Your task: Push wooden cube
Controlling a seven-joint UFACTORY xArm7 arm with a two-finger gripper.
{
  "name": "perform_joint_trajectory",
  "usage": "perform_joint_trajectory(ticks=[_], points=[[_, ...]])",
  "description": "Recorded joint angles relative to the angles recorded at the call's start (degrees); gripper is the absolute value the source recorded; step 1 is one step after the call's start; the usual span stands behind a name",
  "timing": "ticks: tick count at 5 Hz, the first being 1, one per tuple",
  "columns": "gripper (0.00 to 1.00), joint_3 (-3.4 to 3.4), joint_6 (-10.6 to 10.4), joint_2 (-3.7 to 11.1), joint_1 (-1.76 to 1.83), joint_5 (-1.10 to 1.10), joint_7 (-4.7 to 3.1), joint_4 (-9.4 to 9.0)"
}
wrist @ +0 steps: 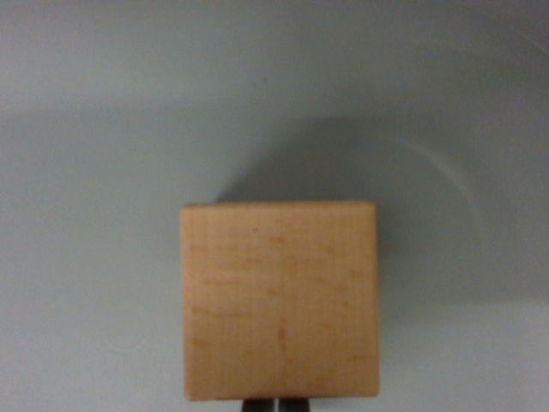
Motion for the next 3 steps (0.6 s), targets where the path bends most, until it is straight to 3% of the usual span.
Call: perform_joint_trajectory(ticks=[1, 3], points=[[1.00, 0.06, 0.5, 0.76, 0.03, 0.01, 0.13, 1.24], [1.00, 0.10, 0.8, 1.24, 0.04, 0.02, 0.21, 2.02]])
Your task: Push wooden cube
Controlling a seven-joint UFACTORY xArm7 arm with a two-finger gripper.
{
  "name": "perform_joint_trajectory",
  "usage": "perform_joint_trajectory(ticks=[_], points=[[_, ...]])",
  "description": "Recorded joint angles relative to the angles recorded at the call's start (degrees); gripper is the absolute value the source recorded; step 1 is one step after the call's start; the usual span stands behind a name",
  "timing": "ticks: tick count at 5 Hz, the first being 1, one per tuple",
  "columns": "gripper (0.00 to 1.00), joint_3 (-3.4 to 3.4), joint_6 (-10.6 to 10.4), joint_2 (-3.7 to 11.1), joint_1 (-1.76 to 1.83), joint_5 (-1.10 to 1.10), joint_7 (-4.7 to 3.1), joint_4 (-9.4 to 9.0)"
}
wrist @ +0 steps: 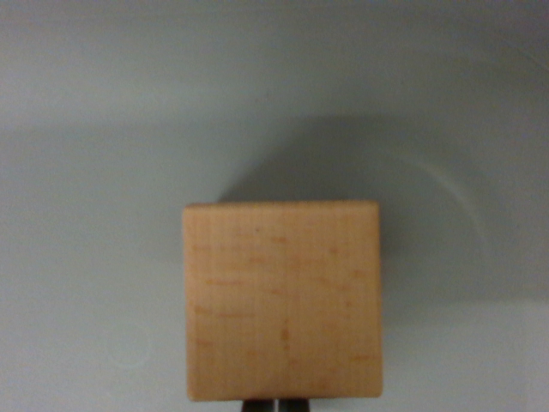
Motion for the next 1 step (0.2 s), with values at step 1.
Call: perform_joint_trajectory(ticks=[1], points=[[1.00, 0.00, 0.0, 0.00, 0.00, 0.00, 0.00, 0.00]])
